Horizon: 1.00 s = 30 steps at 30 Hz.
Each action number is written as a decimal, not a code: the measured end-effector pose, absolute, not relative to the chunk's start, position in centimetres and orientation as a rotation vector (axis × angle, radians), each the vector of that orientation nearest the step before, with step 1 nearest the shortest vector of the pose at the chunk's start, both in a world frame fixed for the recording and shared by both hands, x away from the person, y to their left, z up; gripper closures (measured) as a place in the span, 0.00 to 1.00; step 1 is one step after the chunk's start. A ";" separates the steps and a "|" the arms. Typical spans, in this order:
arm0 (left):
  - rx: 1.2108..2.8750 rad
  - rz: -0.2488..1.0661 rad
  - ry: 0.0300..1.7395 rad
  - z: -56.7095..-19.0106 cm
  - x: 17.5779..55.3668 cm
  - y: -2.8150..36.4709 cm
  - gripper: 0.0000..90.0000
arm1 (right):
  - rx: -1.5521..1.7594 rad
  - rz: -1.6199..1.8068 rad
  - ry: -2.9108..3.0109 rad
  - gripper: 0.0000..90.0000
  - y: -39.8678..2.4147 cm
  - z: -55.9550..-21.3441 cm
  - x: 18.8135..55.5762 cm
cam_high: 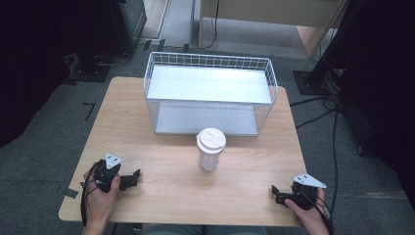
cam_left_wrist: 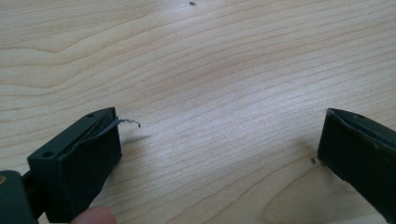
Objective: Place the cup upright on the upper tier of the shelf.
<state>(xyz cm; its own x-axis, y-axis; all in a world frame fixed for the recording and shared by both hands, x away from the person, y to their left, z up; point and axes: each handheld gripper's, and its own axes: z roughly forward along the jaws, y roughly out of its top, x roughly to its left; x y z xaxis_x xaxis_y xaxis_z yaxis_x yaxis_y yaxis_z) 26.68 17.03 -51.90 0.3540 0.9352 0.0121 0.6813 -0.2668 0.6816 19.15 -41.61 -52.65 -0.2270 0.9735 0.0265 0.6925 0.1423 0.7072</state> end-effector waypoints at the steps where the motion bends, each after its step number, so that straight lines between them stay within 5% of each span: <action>1: 2.037 0.565 1.400 -51.9 26.7 17.0 0.00 | 1.592 0.847 1.984 0.00 -41.6 -52.6 19.1; 30: 2.025 0.575 1.422 -51.9 26.9 16.7 0.00 | 1.479 0.997 2.001 0.00 -34.5 -50.3 20.9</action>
<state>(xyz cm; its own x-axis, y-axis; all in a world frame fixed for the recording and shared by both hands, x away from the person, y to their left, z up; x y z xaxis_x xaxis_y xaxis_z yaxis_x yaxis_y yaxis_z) 26.90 16.68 -51.91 0.3346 0.9423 0.0125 0.6862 -0.2527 0.6821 20.87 -34.51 -50.29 -0.3186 0.9462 0.0568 0.6148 0.1607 0.7722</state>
